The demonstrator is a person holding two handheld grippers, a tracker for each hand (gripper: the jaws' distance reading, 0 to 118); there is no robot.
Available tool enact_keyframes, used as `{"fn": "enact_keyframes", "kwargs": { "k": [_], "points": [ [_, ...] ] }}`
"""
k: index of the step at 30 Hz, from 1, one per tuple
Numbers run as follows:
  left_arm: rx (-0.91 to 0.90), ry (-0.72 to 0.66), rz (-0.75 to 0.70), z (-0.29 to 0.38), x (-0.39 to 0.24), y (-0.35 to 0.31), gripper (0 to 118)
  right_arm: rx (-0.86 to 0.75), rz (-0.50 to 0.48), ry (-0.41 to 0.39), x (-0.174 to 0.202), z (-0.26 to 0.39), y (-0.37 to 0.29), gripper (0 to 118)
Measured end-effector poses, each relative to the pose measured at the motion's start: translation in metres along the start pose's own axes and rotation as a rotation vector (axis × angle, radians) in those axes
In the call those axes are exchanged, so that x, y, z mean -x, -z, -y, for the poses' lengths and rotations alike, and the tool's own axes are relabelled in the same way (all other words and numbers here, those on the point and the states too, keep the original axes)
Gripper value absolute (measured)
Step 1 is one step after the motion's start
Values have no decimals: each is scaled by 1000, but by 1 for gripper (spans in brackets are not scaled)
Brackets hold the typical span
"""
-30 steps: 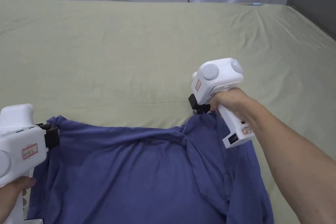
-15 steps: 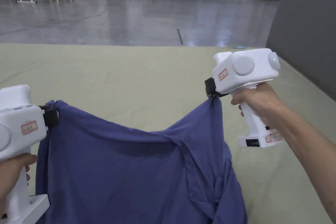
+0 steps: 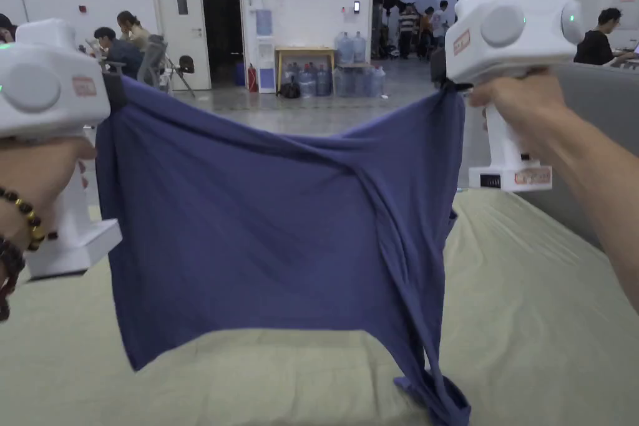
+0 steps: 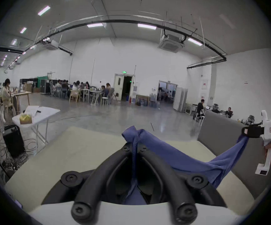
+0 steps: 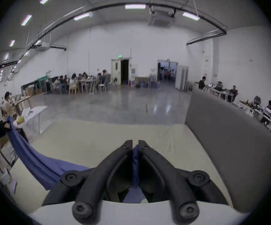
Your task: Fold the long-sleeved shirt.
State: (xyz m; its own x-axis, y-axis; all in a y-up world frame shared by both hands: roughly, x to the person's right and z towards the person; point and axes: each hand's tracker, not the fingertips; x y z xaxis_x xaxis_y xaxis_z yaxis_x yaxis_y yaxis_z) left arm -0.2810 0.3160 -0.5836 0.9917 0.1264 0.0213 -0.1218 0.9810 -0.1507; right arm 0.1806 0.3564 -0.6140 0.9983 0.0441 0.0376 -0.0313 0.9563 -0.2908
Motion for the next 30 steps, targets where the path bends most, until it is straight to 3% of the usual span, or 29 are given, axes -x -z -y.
{"fn": "enact_keyframes", "kwargs": {
  "k": [4, 9, 18, 24, 30],
  "points": [
    [-21, -38, -29, -37, -6, 34, 1, -111, 75, 6, 4, -43, 7, 6],
    [-14, -45, -27, -35, -11, 58, 1, -100, 88, 18, 5, -50, 21, 6],
    [126, 13, -14, 80, -4, 93, 1, 79, 44, 81, 6, 74, 85, 6],
    [202, -2, 14, 147, 8, 66, 1, 179, 10, 126, -1, 147, 77, 6],
    [159, -45, 49, 193, 30, -36, 1, 170, -29, 121, -15, 196, -18, 6]
  ]
}}
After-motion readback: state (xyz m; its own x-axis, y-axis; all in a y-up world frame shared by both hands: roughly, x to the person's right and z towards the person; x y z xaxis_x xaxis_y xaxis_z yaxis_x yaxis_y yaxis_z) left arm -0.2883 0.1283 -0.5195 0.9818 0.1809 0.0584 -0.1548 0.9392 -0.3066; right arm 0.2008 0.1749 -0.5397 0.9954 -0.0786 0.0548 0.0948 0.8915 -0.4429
